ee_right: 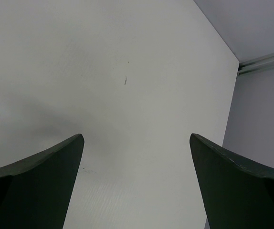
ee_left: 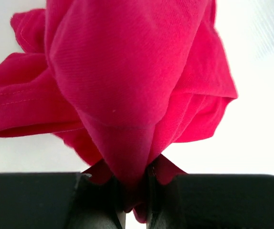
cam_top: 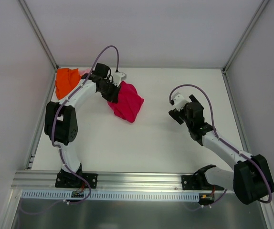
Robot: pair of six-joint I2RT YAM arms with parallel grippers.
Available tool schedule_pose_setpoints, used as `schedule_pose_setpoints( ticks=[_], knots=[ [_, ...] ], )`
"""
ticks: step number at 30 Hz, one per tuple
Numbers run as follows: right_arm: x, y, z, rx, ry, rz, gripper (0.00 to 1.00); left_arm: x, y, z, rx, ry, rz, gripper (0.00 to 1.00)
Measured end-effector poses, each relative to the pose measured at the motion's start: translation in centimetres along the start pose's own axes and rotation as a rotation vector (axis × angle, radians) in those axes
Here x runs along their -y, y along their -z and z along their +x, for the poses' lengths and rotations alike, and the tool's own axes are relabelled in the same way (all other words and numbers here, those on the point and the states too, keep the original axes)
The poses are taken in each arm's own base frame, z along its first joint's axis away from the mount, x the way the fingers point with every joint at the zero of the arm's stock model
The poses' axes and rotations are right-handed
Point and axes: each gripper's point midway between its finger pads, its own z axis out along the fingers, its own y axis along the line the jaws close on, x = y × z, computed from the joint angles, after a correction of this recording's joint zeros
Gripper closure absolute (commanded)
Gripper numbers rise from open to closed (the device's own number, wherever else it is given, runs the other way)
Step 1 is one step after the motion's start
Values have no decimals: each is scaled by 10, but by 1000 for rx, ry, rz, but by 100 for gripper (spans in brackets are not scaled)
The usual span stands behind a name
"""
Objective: Fold and stack the t-shirts
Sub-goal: Put the neatly folded tshirt into the corner of the board with the left arm
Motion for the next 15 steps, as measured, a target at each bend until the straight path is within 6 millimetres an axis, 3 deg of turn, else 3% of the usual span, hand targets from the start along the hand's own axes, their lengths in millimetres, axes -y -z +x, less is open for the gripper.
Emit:
schedule_pose_setpoints(
  ticks=[4,7,15],
  knots=[
    [-4,-2,3,-10,16,-12,0,-16,22,-24,59,-33,-95,100],
    [-6,-2,3,-11,24,-17,0,-41,40,-39,113,-24,-187,100],
    [-12,-2,3,-7,33,-32,0,-122,78,-30,163,95,-436,100]
  ],
)
